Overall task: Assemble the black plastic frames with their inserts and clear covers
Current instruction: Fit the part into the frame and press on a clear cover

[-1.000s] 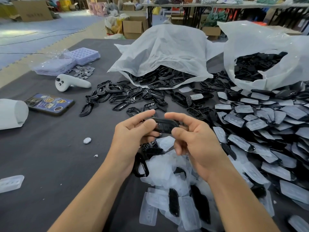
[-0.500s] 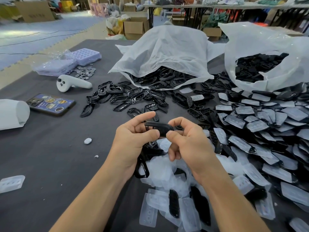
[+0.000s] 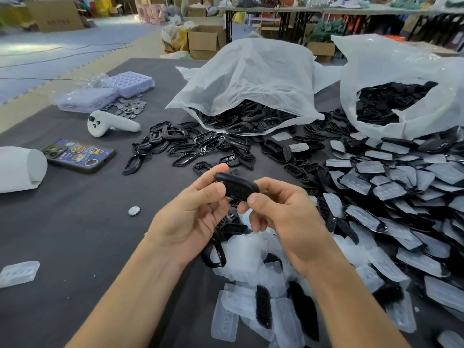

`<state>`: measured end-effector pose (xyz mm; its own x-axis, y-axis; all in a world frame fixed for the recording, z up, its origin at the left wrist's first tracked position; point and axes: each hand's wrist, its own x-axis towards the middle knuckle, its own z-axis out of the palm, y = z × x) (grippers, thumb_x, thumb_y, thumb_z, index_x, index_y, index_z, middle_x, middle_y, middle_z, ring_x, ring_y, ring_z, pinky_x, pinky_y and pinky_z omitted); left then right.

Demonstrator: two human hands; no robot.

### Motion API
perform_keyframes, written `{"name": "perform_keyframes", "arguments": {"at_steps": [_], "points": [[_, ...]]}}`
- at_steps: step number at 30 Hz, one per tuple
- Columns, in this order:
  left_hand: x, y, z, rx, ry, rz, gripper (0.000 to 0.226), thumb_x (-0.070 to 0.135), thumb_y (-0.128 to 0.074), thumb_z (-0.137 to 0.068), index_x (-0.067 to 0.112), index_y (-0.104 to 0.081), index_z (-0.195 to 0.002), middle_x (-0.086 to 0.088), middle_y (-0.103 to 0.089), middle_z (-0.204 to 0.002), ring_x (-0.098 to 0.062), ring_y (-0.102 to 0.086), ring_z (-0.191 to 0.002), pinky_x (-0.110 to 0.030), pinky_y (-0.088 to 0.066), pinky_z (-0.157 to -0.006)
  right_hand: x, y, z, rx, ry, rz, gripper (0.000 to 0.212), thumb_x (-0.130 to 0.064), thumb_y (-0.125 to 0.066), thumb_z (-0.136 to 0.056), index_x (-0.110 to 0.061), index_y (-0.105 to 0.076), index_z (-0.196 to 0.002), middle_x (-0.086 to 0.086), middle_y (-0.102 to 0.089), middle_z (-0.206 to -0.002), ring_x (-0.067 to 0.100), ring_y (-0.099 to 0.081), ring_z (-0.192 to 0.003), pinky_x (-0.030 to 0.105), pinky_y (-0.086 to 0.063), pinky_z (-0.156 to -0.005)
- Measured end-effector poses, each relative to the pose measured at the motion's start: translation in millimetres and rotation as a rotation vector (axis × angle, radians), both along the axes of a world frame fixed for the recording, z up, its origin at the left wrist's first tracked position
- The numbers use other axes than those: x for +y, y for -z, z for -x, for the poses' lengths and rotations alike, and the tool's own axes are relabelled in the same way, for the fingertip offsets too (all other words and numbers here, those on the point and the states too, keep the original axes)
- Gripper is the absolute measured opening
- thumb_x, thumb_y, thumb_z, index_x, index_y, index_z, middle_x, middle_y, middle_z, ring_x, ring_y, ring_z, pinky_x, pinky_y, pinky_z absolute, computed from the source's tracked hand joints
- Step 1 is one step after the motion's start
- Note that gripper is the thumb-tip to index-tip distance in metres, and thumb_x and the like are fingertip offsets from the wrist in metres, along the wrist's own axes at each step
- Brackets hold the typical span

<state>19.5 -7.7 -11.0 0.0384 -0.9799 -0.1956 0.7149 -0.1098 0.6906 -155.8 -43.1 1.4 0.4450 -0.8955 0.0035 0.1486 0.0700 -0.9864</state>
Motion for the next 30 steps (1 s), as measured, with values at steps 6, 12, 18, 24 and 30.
{"name": "perform_keyframes", "arguments": {"at_steps": [6, 12, 18, 24, 30], "points": [[-4.3, -0.1, 10.0, -0.247, -0.134, -0.069, 0.016, 0.022, -0.082, -0.072, 0.014, -0.084, -0.086, -0.007, -0.080, -0.088, -0.009, -0.075, -0.069, -0.016, -0.058, -0.056, -2.1, 6.9, -0.9, 0.017, 0.264, 0.046, 0.024, 0.003, -0.070, -0.089, -0.016, -0.081, -0.079, 0.005, -0.068, -0.070, 0.019, -0.055, -0.068, 0.027, -0.044, -0.065], [1.1, -3.9, 19.2, -0.309, -0.051, -0.120, 0.043, 0.048, -0.074, -0.075, 0.010, -0.084, -0.091, -0.012, -0.080, -0.098, -0.020, -0.080, -0.086, -0.026, -0.062, -0.065, 6.0, 16.6, -5.8, 0.620, 0.485, 0.994, 0.018, -0.008, -0.077, -0.084, -0.016, -0.083, -0.099, -0.007, -0.077, -0.101, 0.015, -0.069, -0.096, 0.034, -0.058, -0.085], [-3.0, 0.9, 9.8, -0.436, -0.280, -0.202, 0.019, -0.005, -0.059, -0.100, 0.005, -0.075, -0.099, -0.013, -0.079, -0.082, -0.019, -0.078, -0.074, -0.027, -0.062, -0.060, 9.6, 16.3, -8.8, 0.713, 0.391, 0.729, 0.056, 0.010, -0.067, -0.080, -0.030, -0.076, -0.119, -0.019, -0.065, -0.114, 0.011, -0.061, -0.113, 0.022, -0.046, -0.098], [-6.5, 6.7, 1.8, -0.499, -0.259, -0.174, 0.015, -0.006, -0.063, -0.097, 0.005, -0.061, -0.107, -0.013, -0.079, -0.079, -0.018, -0.078, -0.072, -0.027, -0.061, -0.057, 2.1, 21.8, -2.5, 1.066, 0.229, 0.607, 0.021, -0.037, -0.067, -0.089, -0.035, -0.075, -0.109, -0.011, -0.069, -0.110, 0.014, -0.050, -0.111, 0.025, -0.036, -0.096], [-1.4, 1.5, 6.2, -0.579, -0.234, -0.112, 0.020, -0.009, -0.074, -0.086, 0.011, -0.071, -0.088, -0.014, -0.079, -0.081, -0.016, -0.073, -0.058, -0.025, -0.055, -0.046, -1.9, 27.8, 0.7, 0.937, 0.277, 0.643, 0.016, -0.041, -0.078, -0.088, -0.030, -0.070, -0.080, -0.014, -0.065, -0.074, 0.014, -0.057, -0.089, 0.036, -0.048, -0.087]]}}
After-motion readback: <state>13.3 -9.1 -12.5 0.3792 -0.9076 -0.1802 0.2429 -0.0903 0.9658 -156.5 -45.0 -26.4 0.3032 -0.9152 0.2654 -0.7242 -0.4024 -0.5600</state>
